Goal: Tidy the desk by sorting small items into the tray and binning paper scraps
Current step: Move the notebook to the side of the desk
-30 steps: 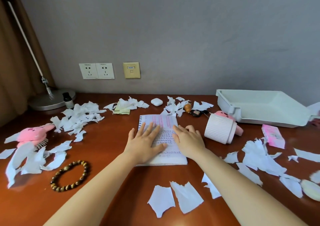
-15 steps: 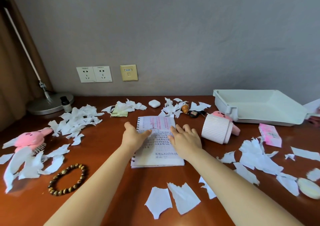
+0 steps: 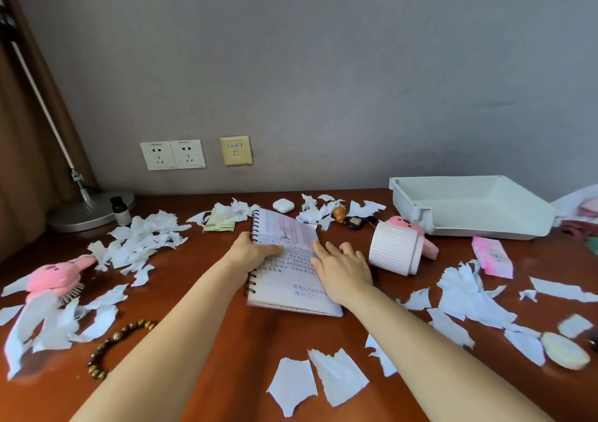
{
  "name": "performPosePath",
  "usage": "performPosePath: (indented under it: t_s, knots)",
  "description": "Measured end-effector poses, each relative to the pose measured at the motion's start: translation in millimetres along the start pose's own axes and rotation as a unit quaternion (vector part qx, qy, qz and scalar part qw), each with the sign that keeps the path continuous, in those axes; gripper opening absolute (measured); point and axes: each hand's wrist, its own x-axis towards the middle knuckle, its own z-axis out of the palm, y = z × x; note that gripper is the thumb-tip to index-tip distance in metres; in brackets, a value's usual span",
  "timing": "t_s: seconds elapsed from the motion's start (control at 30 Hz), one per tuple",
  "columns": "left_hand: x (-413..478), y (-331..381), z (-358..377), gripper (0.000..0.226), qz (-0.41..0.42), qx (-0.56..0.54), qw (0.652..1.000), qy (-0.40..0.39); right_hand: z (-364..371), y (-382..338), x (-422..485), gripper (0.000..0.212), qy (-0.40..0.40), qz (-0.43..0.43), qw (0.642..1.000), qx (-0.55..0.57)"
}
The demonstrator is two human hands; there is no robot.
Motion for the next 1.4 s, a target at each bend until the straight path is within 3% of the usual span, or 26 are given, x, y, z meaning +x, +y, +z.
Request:
performPosePath:
  t_s: [0.2,0.37,0.57,0.83,1.0,1.23,1.4]
  knots:
    - [-22,19,-16,0.055,0.066,-0.016,0.997,0.032,-31,-13,-7,0.062,0.006,-0.003,0.971,0.24]
    - [-53,45,-26,0.048,0.136,-0.075,0.985,0.069,-79,-9,7,0.072,0.015,0.025,0.891,0.453]
    - [-85,75,13,0.051,0.193,-0.125,0.97,0.08,-119,23,19,0.094,0.053,0.064,0.803,0.59]
    - [-119,93,125,0.05,0.275,-0.12,0.954,-0.018,-127,117,-31,0.065,0.206,0.15,0.771,0.583]
    - [-130,91,201,0.051,0.293,-0.058,0.949,-0.098,-118,195,-65,0.049,0.243,0.213,0.768,0.552]
    - [-135,88,304,0.046,0.314,0.049,0.928,-0.194,-94,307,-110,0.05,0.285,0.286,0.767,0.499]
    - [-140,79,371,0.05,0.339,0.125,0.909,-0.209,-81,368,-148,0.044,0.294,0.353,0.749,0.477]
